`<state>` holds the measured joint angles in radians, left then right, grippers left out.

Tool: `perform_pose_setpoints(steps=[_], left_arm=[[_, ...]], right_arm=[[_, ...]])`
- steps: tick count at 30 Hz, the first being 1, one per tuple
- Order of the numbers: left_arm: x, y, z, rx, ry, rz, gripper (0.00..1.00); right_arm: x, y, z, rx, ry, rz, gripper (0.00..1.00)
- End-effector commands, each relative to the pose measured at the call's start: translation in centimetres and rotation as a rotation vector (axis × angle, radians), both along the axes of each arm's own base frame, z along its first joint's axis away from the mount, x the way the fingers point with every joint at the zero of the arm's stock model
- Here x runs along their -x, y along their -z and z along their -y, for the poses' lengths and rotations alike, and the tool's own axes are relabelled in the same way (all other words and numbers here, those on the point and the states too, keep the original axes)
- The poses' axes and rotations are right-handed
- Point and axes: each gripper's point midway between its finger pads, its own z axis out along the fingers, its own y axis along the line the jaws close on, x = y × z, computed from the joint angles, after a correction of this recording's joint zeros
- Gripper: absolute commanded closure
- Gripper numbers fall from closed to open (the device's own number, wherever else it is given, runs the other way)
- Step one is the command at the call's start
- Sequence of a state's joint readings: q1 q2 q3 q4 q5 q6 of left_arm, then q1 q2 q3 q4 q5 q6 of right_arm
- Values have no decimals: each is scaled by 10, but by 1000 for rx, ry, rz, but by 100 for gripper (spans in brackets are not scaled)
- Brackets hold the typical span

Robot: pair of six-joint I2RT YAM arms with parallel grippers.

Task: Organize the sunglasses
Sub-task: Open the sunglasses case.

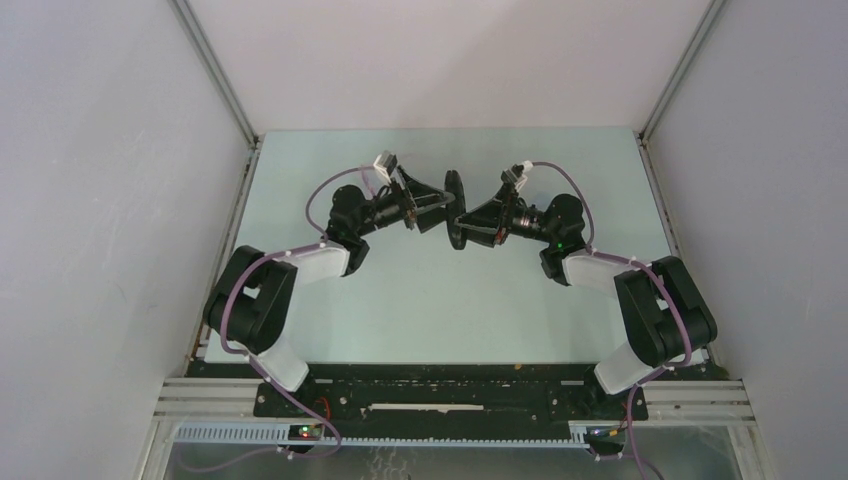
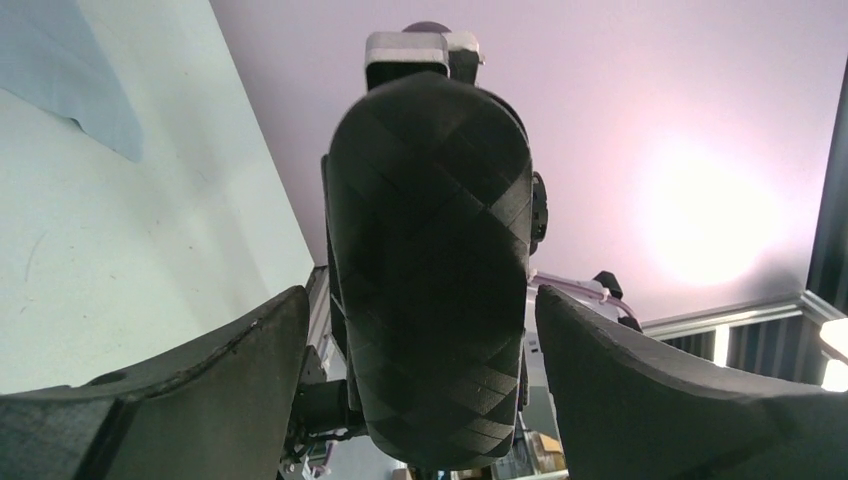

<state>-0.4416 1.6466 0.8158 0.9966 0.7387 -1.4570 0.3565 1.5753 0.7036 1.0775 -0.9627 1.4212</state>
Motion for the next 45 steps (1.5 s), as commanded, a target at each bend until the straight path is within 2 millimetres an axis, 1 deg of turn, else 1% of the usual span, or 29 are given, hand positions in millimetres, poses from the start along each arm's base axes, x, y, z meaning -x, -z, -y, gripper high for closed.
perform_pose_setpoints(steps=[1,2,9,13,20,24,27,28,30,31,32,33,34,35,38,42,45], left_arm=[[-7,-39,-8,28,-19,122,14],[-7,-42,-8,21,-14,132,15],[-7,-38,-5,-9,8,124,15],[-7,-39,-5,-9,7,128,16],[-8,-39,0,-7,20,124,25],[-10,-37,1,-8,21,116,34],[-10,-39,2,-6,20,119,45],[-10,-39,2,-5,21,119,52],[-10,-41,1,-4,19,125,61],[-10,-42,1,-3,20,127,69],[-10,-42,1,-3,19,130,79],[-10,-42,1,-4,22,131,94],[-10,-42,0,-2,26,133,99],[-9,-43,0,2,28,136,100],[-11,-49,-7,31,12,148,100],[-12,-55,-17,66,-7,164,100],[-12,-59,-23,88,-13,179,100]], right_arm=[[4,-8,-3,-8,-24,60,100],[5,-7,-4,-6,-28,61,100],[5,-5,-7,-5,-29,54,100],[5,-5,-8,-7,-26,53,100],[4,-4,-8,-6,-27,45,100],[3,-3,-9,-6,-29,41,100],[4,-3,-9,-6,-30,38,100],[3,-4,-9,-8,-30,37,100],[3,-5,-7,-14,-27,27,100],[1,-6,-6,-24,-27,20,100],[0,-9,-4,-47,-28,0,100],[-1,-14,0,-87,-28,-11,100],[-3,-20,4,-140,-34,-62,100],[-6,-25,8,-187,-33,-77,100],[-16,-18,12,-207,-7,-149,100],[-23,-20,13,-238,12,-214,100],[-29,-20,14,-270,23,-300,100]])
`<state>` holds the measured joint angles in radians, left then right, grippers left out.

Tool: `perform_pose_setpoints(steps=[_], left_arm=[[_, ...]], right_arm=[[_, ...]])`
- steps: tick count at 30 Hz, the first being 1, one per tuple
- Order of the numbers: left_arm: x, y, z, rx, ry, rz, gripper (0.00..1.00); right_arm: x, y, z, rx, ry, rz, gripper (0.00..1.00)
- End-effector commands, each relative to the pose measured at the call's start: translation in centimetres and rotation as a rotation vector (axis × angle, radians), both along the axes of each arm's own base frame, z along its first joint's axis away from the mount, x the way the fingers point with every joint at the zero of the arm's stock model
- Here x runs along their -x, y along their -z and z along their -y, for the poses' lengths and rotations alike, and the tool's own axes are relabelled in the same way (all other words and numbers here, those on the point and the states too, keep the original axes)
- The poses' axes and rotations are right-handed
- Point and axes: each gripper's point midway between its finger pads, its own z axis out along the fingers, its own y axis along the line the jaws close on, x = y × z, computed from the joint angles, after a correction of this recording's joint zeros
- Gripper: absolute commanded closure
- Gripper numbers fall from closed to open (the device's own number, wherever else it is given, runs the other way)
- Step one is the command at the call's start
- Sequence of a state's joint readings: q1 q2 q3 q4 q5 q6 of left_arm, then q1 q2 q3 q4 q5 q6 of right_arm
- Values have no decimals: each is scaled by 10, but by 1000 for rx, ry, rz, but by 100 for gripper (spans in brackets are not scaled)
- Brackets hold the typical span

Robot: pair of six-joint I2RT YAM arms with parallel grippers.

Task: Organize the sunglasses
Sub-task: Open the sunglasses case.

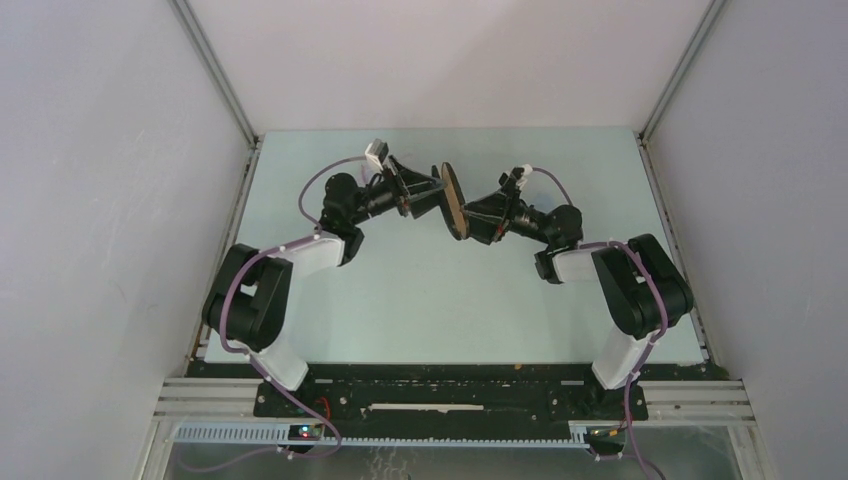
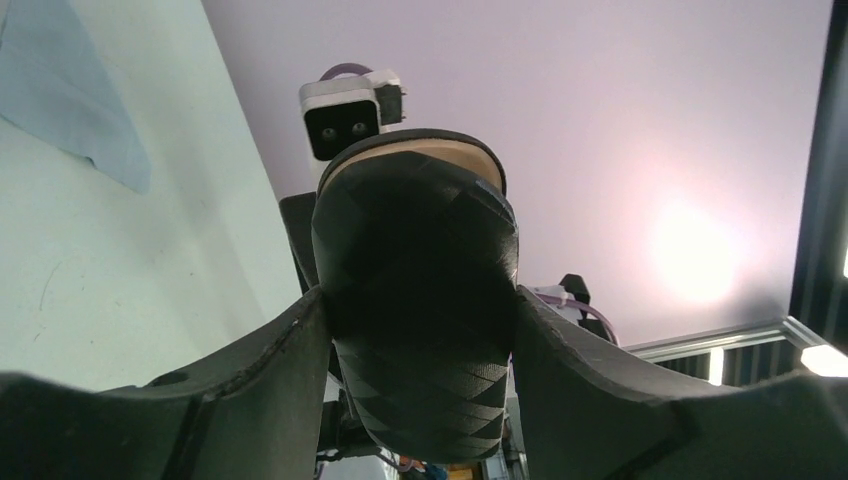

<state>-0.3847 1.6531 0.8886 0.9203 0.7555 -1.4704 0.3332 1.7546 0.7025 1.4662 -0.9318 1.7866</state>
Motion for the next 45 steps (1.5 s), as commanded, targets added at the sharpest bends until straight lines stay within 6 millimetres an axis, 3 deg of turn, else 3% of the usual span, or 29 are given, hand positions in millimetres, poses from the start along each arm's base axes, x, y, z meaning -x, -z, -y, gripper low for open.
perform_pose_setpoints(steps=[1,7,17,24,30,35,37,45], left_arm=[[14,-49,-12,98,24,217,100],[31,-67,-18,163,79,354,100],[39,-45,-17,106,117,411,100],[51,-35,-17,56,169,503,100],[49,-21,-17,41,171,476,100],[45,-15,-16,43,164,443,100],[43,-15,-16,46,163,433,100],[39,-10,-18,48,153,394,100]], right_arm=[[-16,-12,7,-108,25,-197,100],[-24,-1,-2,-177,12,-438,100],[-35,-1,-4,-273,56,-596,100],[-39,8,0,-304,98,-669,100],[-38,14,-3,-295,91,-687,99],[-36,13,-4,-284,94,-656,52],[-35,11,-2,-275,93,-633,40],[-31,5,6,-236,94,-530,23]])
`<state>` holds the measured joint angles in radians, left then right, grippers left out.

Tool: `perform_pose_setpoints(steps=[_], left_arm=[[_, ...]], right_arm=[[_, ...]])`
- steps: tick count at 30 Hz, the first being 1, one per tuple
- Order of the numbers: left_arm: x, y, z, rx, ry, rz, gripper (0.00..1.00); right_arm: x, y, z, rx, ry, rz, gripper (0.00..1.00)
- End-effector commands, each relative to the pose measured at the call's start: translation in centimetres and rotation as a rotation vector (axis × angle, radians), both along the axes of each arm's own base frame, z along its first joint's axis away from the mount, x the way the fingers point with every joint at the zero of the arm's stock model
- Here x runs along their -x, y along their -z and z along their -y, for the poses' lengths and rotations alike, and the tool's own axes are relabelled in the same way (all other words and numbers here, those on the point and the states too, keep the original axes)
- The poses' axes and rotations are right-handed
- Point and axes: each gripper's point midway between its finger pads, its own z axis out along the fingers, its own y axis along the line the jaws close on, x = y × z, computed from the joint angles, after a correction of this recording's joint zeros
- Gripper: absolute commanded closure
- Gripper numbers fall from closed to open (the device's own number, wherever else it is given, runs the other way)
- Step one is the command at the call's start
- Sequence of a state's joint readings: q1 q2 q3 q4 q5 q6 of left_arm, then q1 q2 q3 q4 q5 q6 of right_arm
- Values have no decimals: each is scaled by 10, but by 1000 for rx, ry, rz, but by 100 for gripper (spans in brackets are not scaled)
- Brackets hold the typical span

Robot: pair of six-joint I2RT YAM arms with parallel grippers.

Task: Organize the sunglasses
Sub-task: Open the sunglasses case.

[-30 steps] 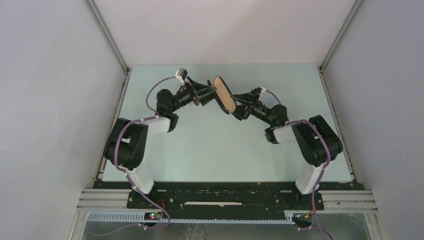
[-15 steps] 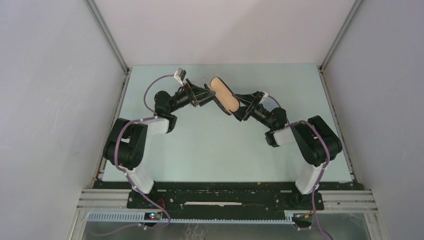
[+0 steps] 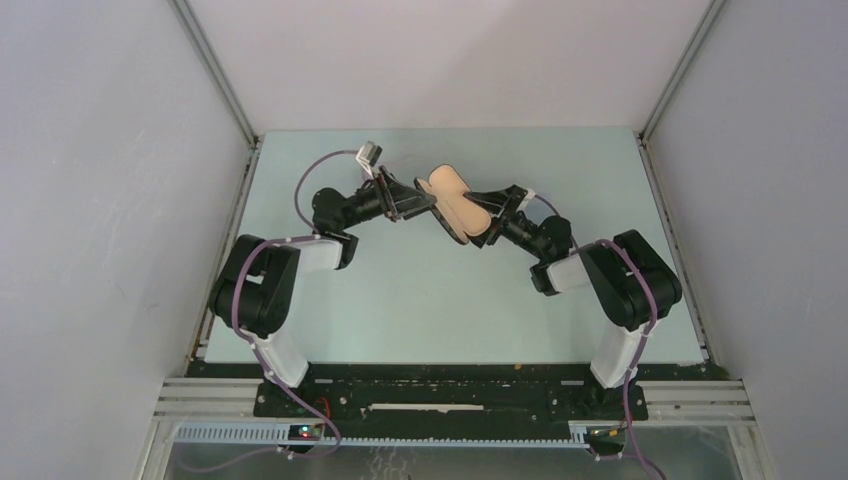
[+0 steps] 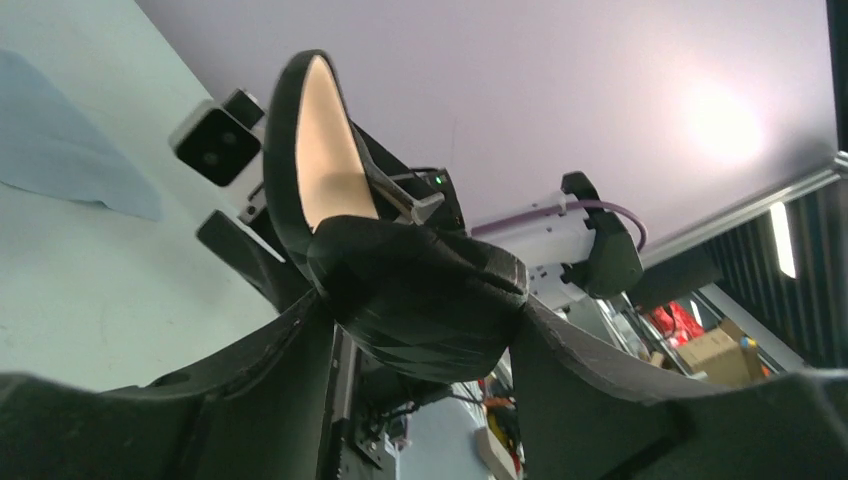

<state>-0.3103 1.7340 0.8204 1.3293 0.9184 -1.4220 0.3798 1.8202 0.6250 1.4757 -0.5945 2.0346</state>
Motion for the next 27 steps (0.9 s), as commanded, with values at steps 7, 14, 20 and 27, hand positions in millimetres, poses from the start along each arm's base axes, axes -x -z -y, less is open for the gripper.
perform_pose_setpoints(steps=[7,14,20,27], left_arm=[[21,-10,5,11,79,54,100],[25,-3,4,-1,107,-22,100],[36,10,1,-21,123,-83,100],[62,11,5,-37,182,-77,100]], right_arm=[[20,-16,10,-48,-125,-42,17],[43,-4,29,145,-132,123,13],[54,12,50,591,-127,261,11],[64,11,54,921,-179,447,10]])
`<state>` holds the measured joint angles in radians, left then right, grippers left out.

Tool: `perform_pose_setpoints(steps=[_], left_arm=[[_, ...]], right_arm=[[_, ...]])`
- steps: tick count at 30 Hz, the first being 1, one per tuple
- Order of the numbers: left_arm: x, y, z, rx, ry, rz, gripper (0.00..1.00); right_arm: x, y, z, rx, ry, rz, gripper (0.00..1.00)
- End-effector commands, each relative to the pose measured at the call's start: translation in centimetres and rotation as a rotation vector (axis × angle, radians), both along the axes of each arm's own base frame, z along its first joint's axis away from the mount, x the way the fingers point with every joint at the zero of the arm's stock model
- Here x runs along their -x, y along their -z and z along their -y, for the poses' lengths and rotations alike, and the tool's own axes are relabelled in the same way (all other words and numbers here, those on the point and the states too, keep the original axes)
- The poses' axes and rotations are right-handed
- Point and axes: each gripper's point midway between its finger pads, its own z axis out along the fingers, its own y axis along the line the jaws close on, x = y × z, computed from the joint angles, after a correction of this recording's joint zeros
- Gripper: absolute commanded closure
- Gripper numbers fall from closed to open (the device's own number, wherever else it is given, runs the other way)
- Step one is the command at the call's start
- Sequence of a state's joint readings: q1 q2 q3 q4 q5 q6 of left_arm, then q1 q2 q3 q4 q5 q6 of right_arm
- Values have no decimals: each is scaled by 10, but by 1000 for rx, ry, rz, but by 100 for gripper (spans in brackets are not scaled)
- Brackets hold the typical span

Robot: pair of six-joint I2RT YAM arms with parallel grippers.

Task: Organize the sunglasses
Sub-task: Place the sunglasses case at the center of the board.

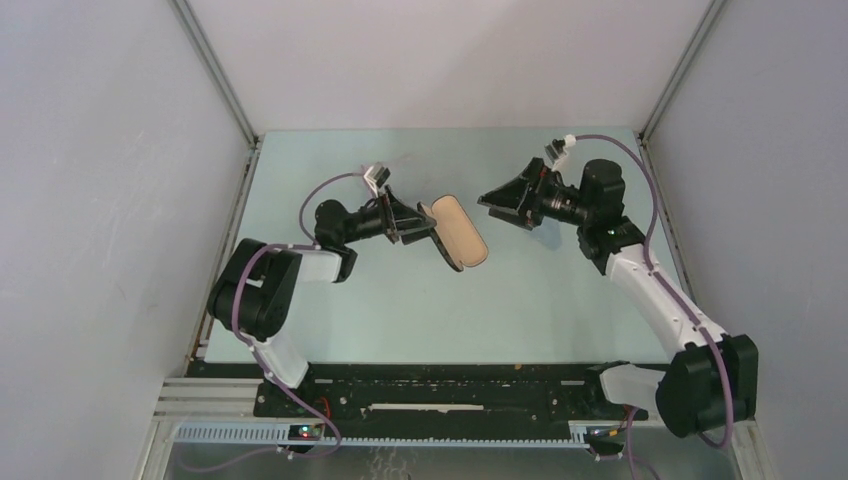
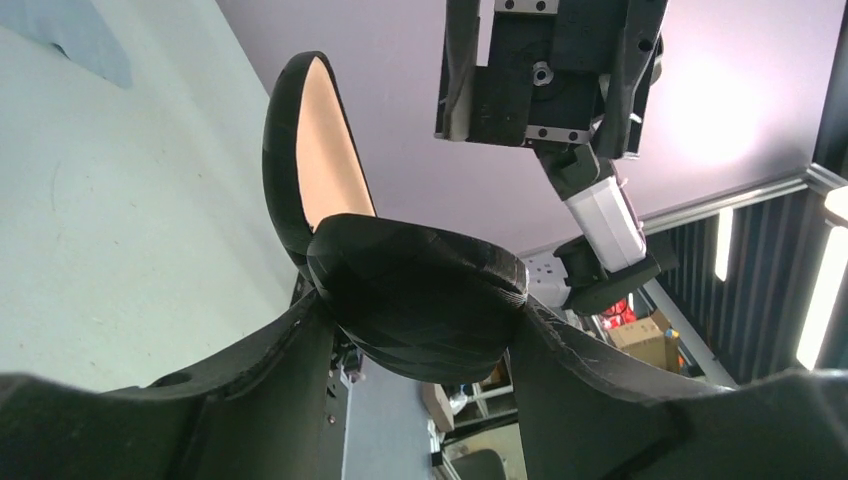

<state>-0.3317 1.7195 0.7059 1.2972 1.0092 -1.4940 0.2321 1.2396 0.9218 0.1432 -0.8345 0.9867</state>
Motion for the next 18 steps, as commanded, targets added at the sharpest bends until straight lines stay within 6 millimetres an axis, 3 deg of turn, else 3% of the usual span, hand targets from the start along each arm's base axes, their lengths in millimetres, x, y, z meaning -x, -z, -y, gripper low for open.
perform_pose_setpoints(steps=[1,8,11,13,18], left_arm=[[30,-29,4,28,76,109,100],[44,-29,12,25,128,123,100],[47,-28,14,21,143,122,100],[47,-26,14,19,144,114,100],[46,-26,15,19,141,114,100]], right_arm=[[25,69,9,283,-68,-58,10],[36,79,-13,260,-189,-84,10],[42,79,-21,242,-236,-86,16],[45,79,-24,233,-251,-89,27],[44,78,-26,226,-247,-98,70]])
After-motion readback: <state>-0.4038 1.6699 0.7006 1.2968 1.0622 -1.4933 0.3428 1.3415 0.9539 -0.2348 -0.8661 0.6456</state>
